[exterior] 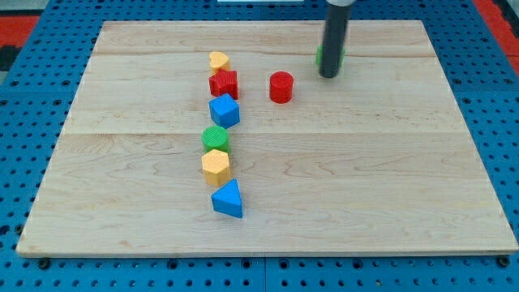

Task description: Place the green star to the top of the yellow heart

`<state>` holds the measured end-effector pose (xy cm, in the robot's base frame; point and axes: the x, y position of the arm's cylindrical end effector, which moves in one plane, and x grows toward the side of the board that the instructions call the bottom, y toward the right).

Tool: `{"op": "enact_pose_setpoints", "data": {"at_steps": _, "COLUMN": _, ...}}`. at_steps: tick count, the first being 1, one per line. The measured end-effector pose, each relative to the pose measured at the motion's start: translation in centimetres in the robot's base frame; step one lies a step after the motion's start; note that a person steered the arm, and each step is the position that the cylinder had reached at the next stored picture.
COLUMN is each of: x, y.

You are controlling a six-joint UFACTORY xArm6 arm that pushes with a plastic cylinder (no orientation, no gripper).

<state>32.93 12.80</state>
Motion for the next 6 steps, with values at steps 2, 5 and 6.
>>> {"op": "enact_pose_setpoints", "data": {"at_steps": 2, "x": -6.6, "y": -0.1}}
{"op": "enact_pose_setpoints", "data": {"at_steps": 5, "x": -9.4, "y": -6.8}}
{"op": "enact_pose_setpoints", "data": {"at_steps": 6, "x": -8.6, "y": -13.7}}
